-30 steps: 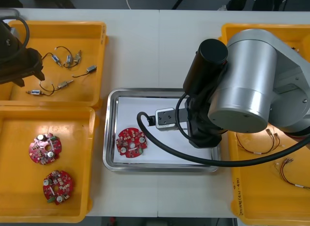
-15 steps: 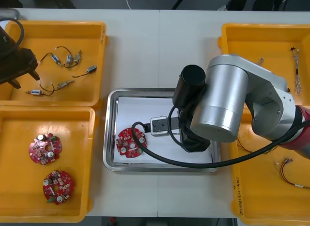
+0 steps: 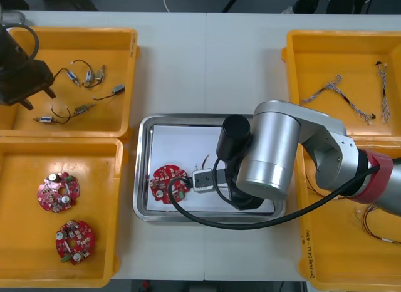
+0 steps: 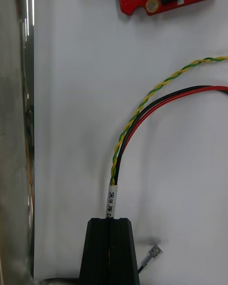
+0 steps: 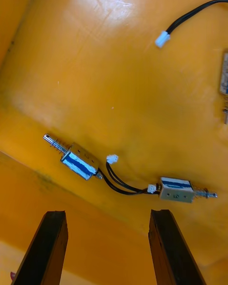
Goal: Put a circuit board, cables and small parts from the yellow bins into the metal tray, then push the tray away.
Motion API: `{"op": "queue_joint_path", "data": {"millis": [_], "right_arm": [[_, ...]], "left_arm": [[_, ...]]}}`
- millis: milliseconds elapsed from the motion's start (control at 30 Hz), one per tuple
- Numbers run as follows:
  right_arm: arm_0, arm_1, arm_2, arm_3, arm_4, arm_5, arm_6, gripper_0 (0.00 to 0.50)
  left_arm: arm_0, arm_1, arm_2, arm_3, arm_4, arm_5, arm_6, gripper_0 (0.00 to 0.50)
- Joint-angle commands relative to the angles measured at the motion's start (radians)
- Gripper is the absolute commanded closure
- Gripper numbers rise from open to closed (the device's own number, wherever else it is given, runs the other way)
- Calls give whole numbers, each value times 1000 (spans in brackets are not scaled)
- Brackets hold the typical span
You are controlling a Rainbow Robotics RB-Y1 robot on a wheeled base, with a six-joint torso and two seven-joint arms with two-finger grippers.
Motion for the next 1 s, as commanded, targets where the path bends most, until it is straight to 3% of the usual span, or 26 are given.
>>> {"op": "queue_joint_path", "data": {"millis": [33,400,433,467,500,533,567,600,633,1000], "right_arm": [[-7,18,19,3,-1,-14,-22,500],[10,21,34,27,-13,-17,-28,497],[11,21,34,27,-15,-17,-28,464],[15,21,34,26,-15,-18,-31,382],[16,21,34,27,-16,-20,-33,336],[18,21,34,26,-19,-20,-34,202],[19,21,33,26,-21,-20,-36,116],[19,21,34,24,-22,-20,-39,37],[19,21,33,26,-22,-20,-39,7],[22,21,8,-25,-9,-1,-68,0]], "left_arm": [[-59,28,-62,50,-14,-53,117,0],[-59,15,-131,113,-14,-129,140,0],[-59,14,-132,117,-14,-132,142,0],[-59,9,-132,125,-15,-139,142,0],[-59,8,-131,134,-14,-147,143,0],[-59,3,-132,147,-14,-161,140,0],[-59,-2,-132,154,-14,-171,140,0],[-59,-5,-137,164,-15,-184,140,0],[-59,-5,-143,170,-17,-190,140,0],[-59,-14,-207,203,14,-228,143,0]]}}
